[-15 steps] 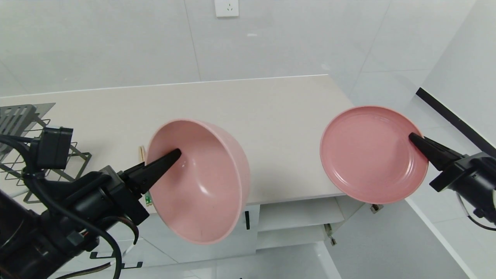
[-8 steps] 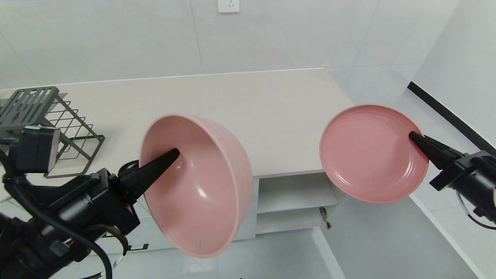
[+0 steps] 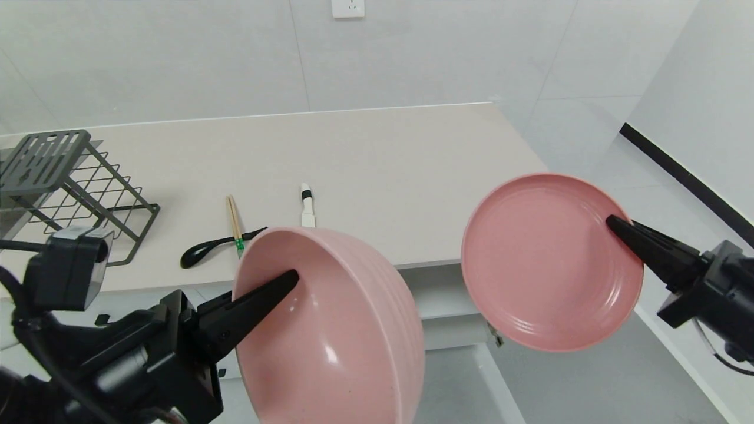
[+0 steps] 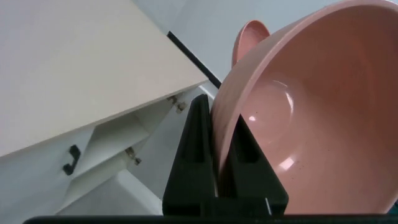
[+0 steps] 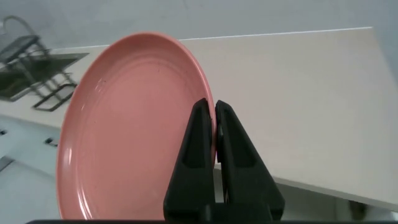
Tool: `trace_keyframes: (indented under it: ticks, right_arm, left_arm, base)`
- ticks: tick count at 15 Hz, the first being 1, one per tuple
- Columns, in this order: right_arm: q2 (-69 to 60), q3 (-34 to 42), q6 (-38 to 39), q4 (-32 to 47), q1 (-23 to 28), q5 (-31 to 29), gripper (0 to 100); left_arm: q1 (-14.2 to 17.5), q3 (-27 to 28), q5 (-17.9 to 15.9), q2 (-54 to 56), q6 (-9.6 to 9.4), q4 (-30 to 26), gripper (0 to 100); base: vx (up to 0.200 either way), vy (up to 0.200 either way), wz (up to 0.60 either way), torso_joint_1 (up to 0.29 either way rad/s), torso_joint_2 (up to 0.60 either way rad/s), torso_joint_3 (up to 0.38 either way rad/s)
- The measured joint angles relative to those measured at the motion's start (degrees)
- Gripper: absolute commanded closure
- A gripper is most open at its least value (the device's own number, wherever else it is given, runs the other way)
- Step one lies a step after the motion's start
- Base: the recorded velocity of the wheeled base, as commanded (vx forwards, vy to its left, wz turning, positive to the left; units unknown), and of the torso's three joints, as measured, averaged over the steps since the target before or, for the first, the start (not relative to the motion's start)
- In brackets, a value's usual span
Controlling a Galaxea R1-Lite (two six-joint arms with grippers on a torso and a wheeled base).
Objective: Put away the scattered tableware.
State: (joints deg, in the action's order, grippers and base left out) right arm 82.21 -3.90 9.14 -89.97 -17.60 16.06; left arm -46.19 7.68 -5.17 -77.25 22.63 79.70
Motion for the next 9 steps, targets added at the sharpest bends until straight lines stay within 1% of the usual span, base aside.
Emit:
trace_keyframes:
  ticks: [1,2,3,4,5,6,7,8,9]
  right_arm:
    - [-1.05,1.65,-0.09,0.05,-2.16,-0.13,100]
    - [-1.78,2.58,-0.11,0.02,-3.15,-0.35,100]
    - [-2.28,3.11,-0.15,0.05,-3.17,-0.93,100]
    - [-2.52,3.24,-0.56,0.02,-2.73,-3.17,100]
    - [-2.54,3.24,-2.66,0.02,-2.51,-4.71,100]
    - [-2.36,3.24,-4.55,0.02,-2.43,-5.36,100]
    - [-1.84,3.3,-6.36,0.0,-2.38,-5.85,100]
    - [-1.26,3.49,-7.23,0.09,-2.45,-6.58,100]
    - [-0.82,3.57,-7.36,0.05,-2.49,-7.66,100]
  left_arm:
    - [-3.41,-0.05,2.93,0.51,-0.57,-0.02,100]
    - [-6.18,-0.11,5.07,0.9,-1.12,-0.02,100]
    - [-8.0,-0.13,5.83,1.1,-1.48,0.05,100]
    - [-8.9,-0.77,6.36,1.29,-1.83,-0.05,100]
    - [-9.42,-2.17,6.56,1.6,-3.0,-0.38,100]
    - [-9.73,-3.78,6.75,1.97,-5.83,-1.78,100]
    - [-9.65,-4.99,7.95,2.21,-11.17,-4.27,100]
    - [-9.26,-5.75,11.08,2.39,-15.81,-6.3,100]
    - [-8.87,-6.17,17.2,2.61,-19.41,-6.9,100]
  base:
    - [0.0,0.0,0.0,0.0,0.0,0.0]
    - [0.0,0.0,0.0,0.0,0.0,0.0]
    - [0.0,0.0,0.0,0.0,0.0,0.0]
    - [0.0,0.0,0.0,0.0,0.0,0.0]
    - [0.0,0.0,0.0,0.0,0.0,0.0]
    - [0.0,0.0,0.0,0.0,0.0,0.0]
    - [0.0,0.0,0.0,0.0,0.0,0.0]
    - [0.0,0.0,0.0,0.0,0.0,0.0]
    - [0.0,0.0,0.0,0.0,0.0,0.0]
